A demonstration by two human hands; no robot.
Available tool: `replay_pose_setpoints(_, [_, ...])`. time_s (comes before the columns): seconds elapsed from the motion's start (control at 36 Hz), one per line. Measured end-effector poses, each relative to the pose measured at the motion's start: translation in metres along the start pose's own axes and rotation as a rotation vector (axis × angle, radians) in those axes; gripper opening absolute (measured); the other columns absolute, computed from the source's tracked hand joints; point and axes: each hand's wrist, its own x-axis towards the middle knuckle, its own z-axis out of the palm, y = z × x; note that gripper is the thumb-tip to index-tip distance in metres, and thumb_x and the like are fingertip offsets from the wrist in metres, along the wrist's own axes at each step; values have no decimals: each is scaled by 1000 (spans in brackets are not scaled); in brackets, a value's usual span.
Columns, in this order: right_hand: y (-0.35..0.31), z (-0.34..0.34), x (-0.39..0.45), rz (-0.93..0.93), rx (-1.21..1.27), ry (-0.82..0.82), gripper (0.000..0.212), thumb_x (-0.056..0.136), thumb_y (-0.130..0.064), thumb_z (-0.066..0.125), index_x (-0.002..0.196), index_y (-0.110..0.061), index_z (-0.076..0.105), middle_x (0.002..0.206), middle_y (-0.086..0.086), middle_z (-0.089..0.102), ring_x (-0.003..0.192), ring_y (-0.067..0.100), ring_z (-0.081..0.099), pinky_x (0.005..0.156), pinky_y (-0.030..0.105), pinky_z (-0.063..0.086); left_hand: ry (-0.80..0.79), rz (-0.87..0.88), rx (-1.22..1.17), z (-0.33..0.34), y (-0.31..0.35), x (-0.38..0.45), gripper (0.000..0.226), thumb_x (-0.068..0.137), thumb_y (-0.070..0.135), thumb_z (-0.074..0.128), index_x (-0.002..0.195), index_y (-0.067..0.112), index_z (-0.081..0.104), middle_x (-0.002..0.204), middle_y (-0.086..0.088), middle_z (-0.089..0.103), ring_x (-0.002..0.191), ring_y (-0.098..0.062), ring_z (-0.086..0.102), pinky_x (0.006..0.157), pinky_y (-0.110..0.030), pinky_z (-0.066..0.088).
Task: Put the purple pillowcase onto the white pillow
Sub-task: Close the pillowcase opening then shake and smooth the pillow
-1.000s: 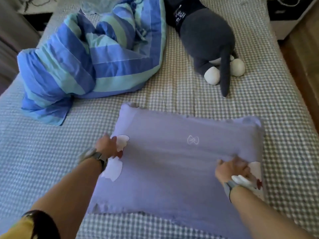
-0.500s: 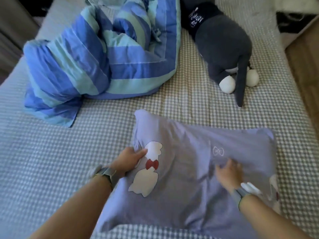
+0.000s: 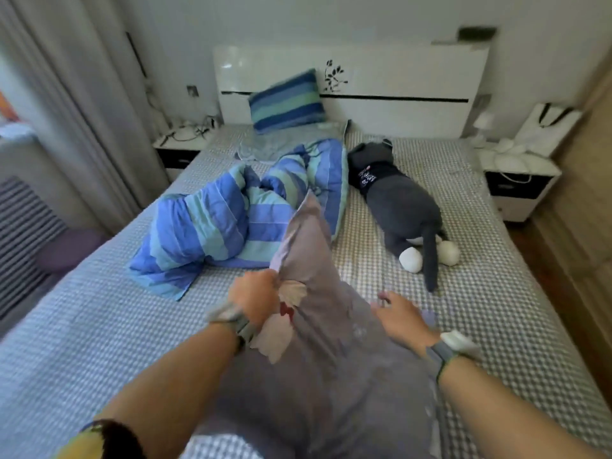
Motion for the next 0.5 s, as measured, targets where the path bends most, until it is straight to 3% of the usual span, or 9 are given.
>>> replay_pose_setpoints(0.06, [-14, -19, -21, -80, 75, -108, 60, 96, -41, 56, 148, -17, 39, 151, 13, 38, 134, 31, 44, 103, 36, 40, 98, 63, 111, -22, 4, -21, 11, 86, 31, 59, 91, 22, 60, 74, 2, 59, 75, -28, 66, 59, -29, 42])
replay_pose_setpoints(0.08, [-19, -45, -26, -142, 86, -77, 65, 96, -41, 58, 151, -18, 33, 154, 13, 32, 137, 31, 40, 105, 36, 39, 213, 166, 106, -41, 22, -30, 11, 84, 33, 60, 90, 24, 59, 70, 2, 60, 67, -28, 64, 56, -29, 39])
replay_pose_setpoints(0.19, [-39, -151, -56, -498, 53, 231, 86, 90, -45, 65, 157, -24, 15, 163, 4, 9, 149, 22, 14, 119, 35, 16, 460, 663, 46, -123, 74, -67, 11, 82, 23, 46, 74, 21, 52, 59, 6, 45, 51, -19, 44, 50, -29, 38])
replay_pose_setpoints(0.28, [-72, -224, -80, -759, 7, 423, 106, 80, -57, 70, 158, -31, 2, 165, 3, -4, 151, 19, -1, 119, 32, 3, 545, 859, 216, -195, 102, -85, 11, 87, 25, 46, 77, 22, 51, 65, 13, 35, 54, -13, 31, 53, -24, 30])
replay_pose_setpoints(0.31, [-82, -237, -80, -794, -12, 425, 110, 77, -61, 71, 158, -32, 2, 165, 4, -4, 151, 19, -2, 120, 33, 2, 508, 884, 239, -207, 113, -86, 12, 89, 26, 49, 77, 24, 48, 65, 14, 35, 55, -13, 32, 54, -24, 29])
replay_pose_setpoints(0.36, [-109, -278, -93, -835, -69, 455, 106, 71, -72, 67, 156, -32, 18, 165, 6, 7, 151, 22, 5, 122, 37, 5, 550, 925, 260, -242, 144, -100, 19, 93, 29, 54, 76, 27, 45, 64, 13, 36, 53, -12, 36, 52, -24, 28])
replay_pose_setpoints(0.39, [-114, -286, -88, -797, -102, 463, 98, 67, -78, 61, 149, -31, 36, 161, 9, 22, 148, 25, 17, 121, 37, 14, 552, 921, 227, -249, 152, -94, 24, 94, 31, 55, 75, 27, 43, 64, 13, 38, 53, -13, 38, 52, -25, 31])
replay_pose_setpoints(0.44, [-126, -306, -100, -788, -128, 493, 72, 70, -79, 57, 115, -23, 64, 129, 11, 59, 124, 28, 51, 97, 32, 39, 617, 893, 232, -273, 172, -102, 30, 96, 35, 55, 73, 28, 36, 63, 10, 41, 54, -15, 41, 52, -29, 36])
replay_pose_setpoints(0.5, [-125, -301, -107, -827, -145, 539, 45, 84, -62, 62, 91, -17, 67, 98, 10, 70, 93, 29, 63, 70, 30, 37, 625, 838, 206, -274, 180, -95, 35, 96, 39, 56, 72, 30, 32, 63, 10, 42, 55, -15, 43, 55, -30, 36])
